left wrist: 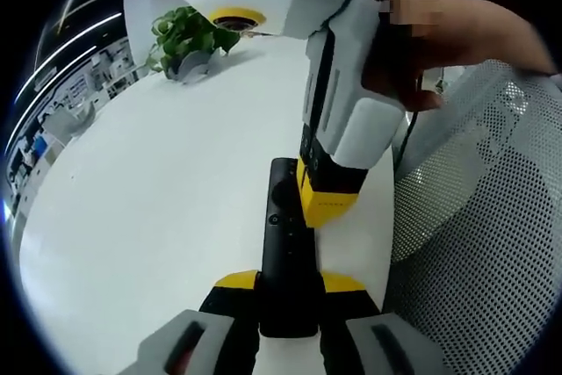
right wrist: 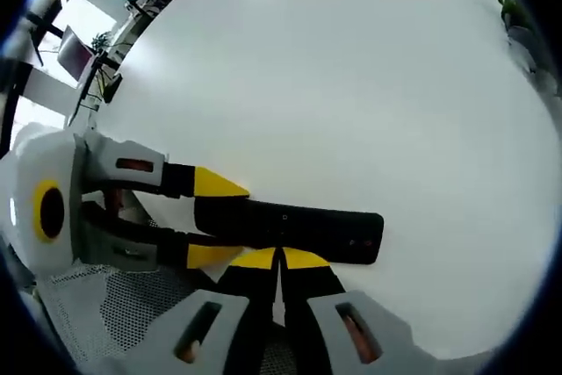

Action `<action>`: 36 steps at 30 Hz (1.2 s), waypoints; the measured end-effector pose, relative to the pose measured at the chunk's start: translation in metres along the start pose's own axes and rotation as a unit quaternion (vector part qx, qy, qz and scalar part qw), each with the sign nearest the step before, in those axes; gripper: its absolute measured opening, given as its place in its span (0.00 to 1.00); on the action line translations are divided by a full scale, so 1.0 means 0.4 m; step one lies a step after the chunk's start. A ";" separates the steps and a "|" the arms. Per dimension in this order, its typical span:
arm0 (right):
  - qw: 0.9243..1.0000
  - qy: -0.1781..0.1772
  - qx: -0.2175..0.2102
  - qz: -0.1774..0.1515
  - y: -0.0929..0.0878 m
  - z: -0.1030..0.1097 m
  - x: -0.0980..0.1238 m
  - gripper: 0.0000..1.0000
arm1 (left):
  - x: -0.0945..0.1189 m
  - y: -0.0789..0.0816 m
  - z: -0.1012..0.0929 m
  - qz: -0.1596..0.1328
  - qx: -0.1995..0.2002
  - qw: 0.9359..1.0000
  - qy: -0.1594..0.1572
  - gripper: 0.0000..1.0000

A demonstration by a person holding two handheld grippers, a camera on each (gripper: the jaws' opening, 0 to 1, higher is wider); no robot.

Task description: Press the specified remote control buttons in sequence, fully releasing each button before pressing the next.

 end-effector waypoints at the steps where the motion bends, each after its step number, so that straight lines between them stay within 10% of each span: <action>1: 1.000 0.001 -0.001 0.000 -0.001 0.002 0.001 0.00 | 0.000 0.000 -0.002 0.000 -0.002 1.000 -0.003 0.24; 36: 1.000 0.002 0.020 0.002 0.007 0.026 -0.002 0.00 | -0.003 0.004 -0.023 -0.001 -0.025 0.999 -0.027 0.24</action>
Point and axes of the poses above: the point that each gripper's makers call its tool centre point, and the gripper's own axes: x roughly backward along the fingers, z roughly to its left, y roughly out of its top, the point moved 3 cm from there along x, roughly backward along the fingers
